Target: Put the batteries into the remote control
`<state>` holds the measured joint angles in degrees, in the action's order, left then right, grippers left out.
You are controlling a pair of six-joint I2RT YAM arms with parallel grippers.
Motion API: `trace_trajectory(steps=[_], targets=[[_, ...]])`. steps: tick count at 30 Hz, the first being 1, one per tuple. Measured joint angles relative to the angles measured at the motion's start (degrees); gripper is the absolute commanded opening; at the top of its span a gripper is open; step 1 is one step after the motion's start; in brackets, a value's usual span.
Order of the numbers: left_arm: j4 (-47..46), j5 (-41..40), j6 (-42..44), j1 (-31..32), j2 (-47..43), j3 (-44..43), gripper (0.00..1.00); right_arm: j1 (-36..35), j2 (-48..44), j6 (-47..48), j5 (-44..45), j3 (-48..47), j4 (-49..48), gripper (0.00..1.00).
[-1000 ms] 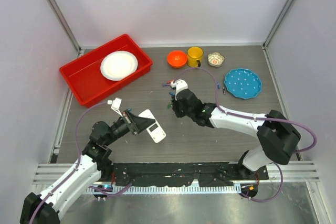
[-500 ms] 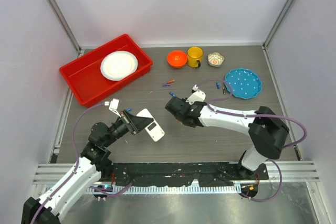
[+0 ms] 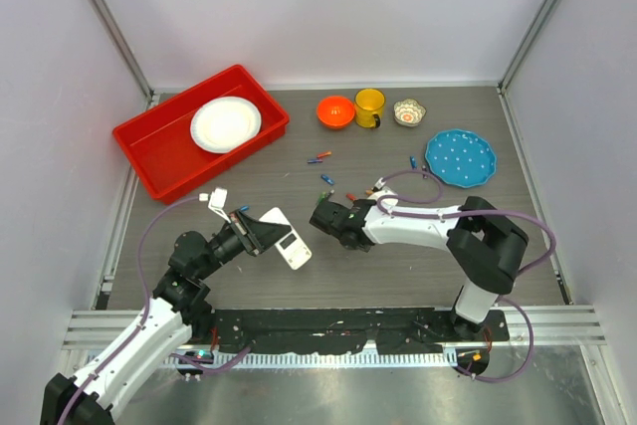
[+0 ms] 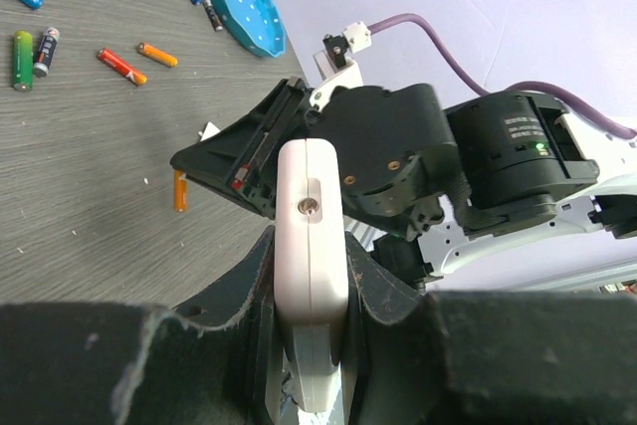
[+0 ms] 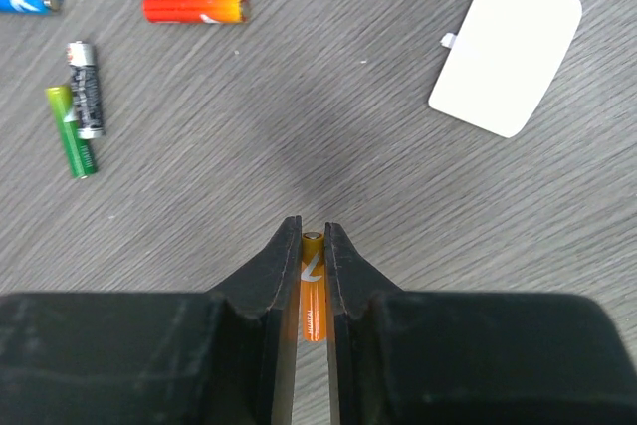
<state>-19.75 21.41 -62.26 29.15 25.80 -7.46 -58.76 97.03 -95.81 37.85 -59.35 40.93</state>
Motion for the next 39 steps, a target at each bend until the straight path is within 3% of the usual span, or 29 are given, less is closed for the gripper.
trace_trajectory(steps=[3, 9, 18, 23, 31, 35, 39], targets=[[0.1, 0.0, 0.0, 0.0, 0.0, 0.0, 0.0, 0.0, 2.0, -0.5, 0.6, 0.2, 0.1, 0.08], [0.4, 0.0, 0.0, 0.0, 0.0, 0.0, 0.0, 0.0, 3.3, -0.4, 1.3, 1.5, -0.1, 0.1], [0.6, 0.0, 0.0, 0.0, 0.8, 0.0, 0.0, 0.0, 3.2, 2.1, 1.8, 1.5, -0.9, 0.27], [0.8, 0.0, 0.0, 0.0, 1.0, 0.0, 0.0, 0.0, 3.2, 5.7, 1.6, 1.5, -2.8, 0.44], [0.8, 0.0, 0.0, 0.0, 1.0, 0.0, 0.0, 0.0, 1.8, 9.5, 1.1, 1.5, -4.1, 0.48], [0.9, 0.0, 0.0, 0.0, 1.0, 0.0, 0.0, 0.0, -2.3, 15.0, 1.8, 1.5, -5.0, 0.5], [1.1, 0.0, 0.0, 0.0, 1.0, 0.0, 0.0, 0.0, -9.1, 30.6, 2.1, 3.5, -10.8, 0.49]])
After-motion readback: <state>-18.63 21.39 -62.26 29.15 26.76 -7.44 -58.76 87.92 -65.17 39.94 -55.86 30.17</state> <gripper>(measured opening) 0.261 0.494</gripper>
